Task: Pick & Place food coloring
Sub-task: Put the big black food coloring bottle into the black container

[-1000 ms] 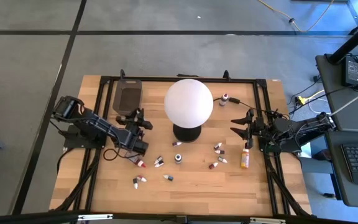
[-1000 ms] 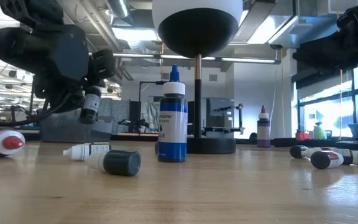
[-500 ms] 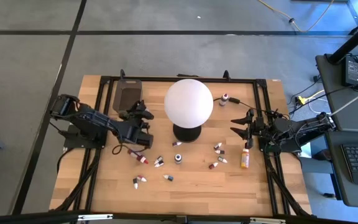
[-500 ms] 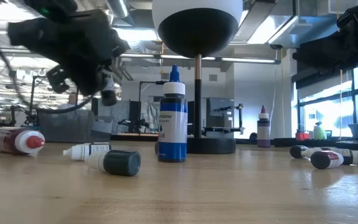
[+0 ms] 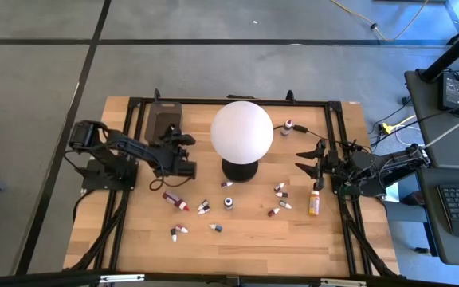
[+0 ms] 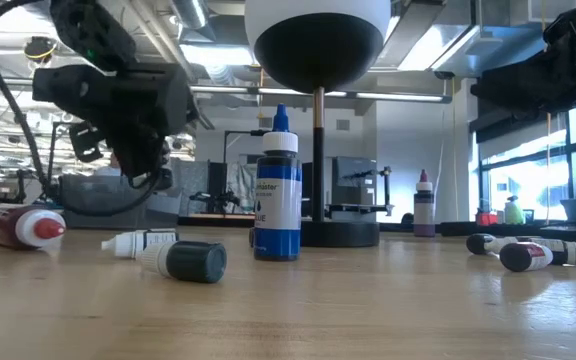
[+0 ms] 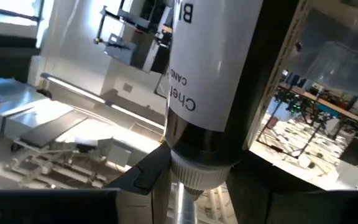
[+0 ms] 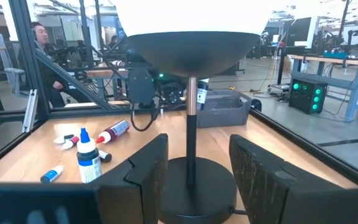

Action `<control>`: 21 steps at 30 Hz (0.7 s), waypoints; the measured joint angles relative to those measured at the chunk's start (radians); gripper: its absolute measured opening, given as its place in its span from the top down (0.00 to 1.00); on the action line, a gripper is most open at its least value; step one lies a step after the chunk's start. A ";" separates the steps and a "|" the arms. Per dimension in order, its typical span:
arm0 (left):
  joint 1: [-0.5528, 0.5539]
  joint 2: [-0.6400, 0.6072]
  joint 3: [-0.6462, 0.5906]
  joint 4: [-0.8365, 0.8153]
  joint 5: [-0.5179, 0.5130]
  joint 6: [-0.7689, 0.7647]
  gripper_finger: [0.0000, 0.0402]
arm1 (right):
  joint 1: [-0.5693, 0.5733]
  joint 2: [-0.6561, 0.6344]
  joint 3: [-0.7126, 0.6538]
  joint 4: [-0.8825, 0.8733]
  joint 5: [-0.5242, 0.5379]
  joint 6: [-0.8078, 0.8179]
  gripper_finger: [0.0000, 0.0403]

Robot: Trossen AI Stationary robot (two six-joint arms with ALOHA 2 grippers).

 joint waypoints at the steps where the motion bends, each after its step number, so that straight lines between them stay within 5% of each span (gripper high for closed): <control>1: -0.009 0.008 0.000 0.001 0.003 0.002 0.67 | 0.000 0.000 0.000 0.000 0.000 0.000 0.57; 21: -0.144 0.176 0.000 0.007 0.055 -0.004 0.67 | 0.000 0.000 0.000 0.000 0.000 0.027 0.57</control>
